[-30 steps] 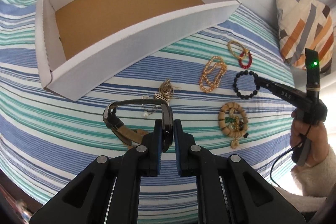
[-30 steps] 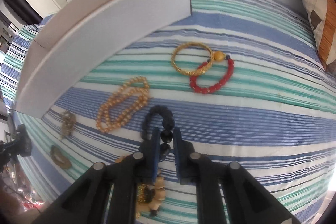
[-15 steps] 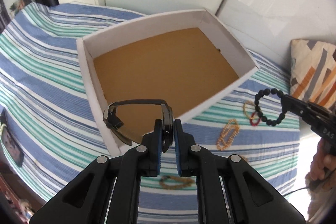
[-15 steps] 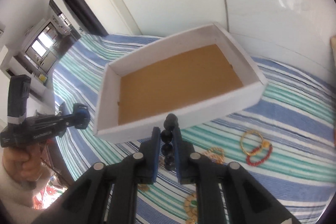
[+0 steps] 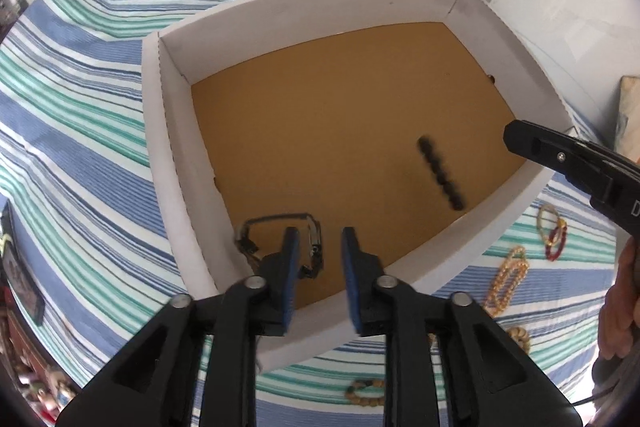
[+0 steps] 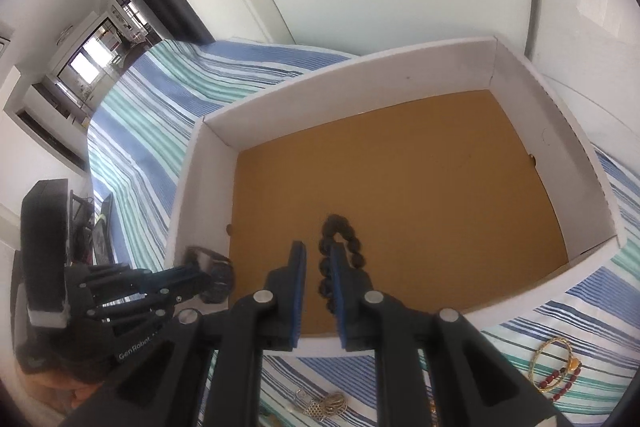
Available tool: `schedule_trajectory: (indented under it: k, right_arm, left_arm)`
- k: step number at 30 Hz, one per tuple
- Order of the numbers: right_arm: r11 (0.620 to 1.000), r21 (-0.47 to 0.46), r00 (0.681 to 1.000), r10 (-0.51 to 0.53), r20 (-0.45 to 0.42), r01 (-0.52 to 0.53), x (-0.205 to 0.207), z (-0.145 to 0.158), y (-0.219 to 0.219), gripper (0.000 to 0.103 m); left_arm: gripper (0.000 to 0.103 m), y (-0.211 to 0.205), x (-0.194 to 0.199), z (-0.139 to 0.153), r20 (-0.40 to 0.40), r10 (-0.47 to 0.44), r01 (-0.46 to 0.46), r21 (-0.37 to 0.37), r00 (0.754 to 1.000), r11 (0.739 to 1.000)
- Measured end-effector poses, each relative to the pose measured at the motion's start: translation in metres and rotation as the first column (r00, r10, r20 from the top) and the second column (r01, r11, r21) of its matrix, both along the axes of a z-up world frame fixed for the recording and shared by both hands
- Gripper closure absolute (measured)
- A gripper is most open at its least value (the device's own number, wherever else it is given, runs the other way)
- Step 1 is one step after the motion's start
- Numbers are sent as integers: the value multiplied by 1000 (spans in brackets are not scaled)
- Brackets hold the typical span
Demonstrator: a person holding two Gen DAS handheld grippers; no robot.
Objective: Organize jewelry
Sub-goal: 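Carry both items into the white box and open both tools, then lift both tools out of the box and back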
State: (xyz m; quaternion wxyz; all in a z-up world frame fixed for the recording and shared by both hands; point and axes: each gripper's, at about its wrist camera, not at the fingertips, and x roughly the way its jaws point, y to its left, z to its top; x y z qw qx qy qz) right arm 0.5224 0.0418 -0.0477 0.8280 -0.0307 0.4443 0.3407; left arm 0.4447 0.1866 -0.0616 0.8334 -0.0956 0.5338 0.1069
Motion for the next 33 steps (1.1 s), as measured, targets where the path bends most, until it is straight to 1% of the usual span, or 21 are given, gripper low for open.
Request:
schedule_trajectory:
  k: [1,2,3,5,6,7,9,11,14,16,19,21,24,25,27,31,33]
  right_arm:
    - [1000,4,1000,-14,-10,14,1,-2,-2,81]
    - [999,12,999,-32,-14,32,0,-2,-5,73]
    - [998,24,999,-51,-12,52,-1,-2,-11,71]
    - [996,41,997,-81,15,80,-9,6,-24,71]
    - [996,44,995,-86,42,84,-17,13,-30,68]
    - [996,38,993,-88,77,85,-27,21,-38,67]
    - [996,6,985,-94,148,94,-49,36,-54,57]
    - [994,-34,975,-93,201,101,-70,46,-70,55]
    - [988,-89,958,-97,270,126,-108,55,-98,55]
    - [982,-114,945,-107,308,148,-134,57,-117,55]
    - [973,-129,924,-135,358,192,-171,58,-153,55]
    - [965,-127,911,-165,377,228,-194,56,-171,55]
    - [953,-118,902,-220,371,281,-225,49,-192,55]
    - [948,-116,901,-238,363,297,-235,45,-199,55]
    - [941,-119,900,-259,350,317,-252,37,-209,55]
    - [932,-149,906,-268,328,330,-279,20,-221,55]
    - [931,-160,912,-269,310,329,-285,12,-223,55]
  left_arm:
    - [48,-2,-2,1,10,4,-4,8,1000,1000]
    - [32,-4,-6,4,24,12,-12,20,1000,1000]
    - [28,-7,-11,7,41,12,-13,29,999,999]
    - [28,-15,-23,18,69,-12,10,39,998,999]
    - [26,-20,-30,24,82,-28,24,45,996,999]
    - [24,-27,-38,31,98,-43,37,59,994,998]
    - [14,-41,-56,44,133,-68,56,93,989,994]
    - [9,-57,-75,55,163,-98,79,117,982,990]
    - [8,-78,-103,60,177,-139,115,139,974,983]
    - [8,-91,-119,62,178,-168,143,142,970,979]
    - [8,-107,-141,59,176,-200,172,158,964,972]
    - [8,-118,-153,53,168,-216,191,156,962,969]
    - [8,-133,-169,44,140,-242,224,133,960,965]
    - [8,-137,-173,40,171,-254,234,131,952,963]
    - [8,-146,-183,35,159,-276,258,127,948,958]
    - [8,-159,-197,28,145,-313,291,157,938,944]
    - [8,-161,-200,29,149,-322,297,166,935,940]
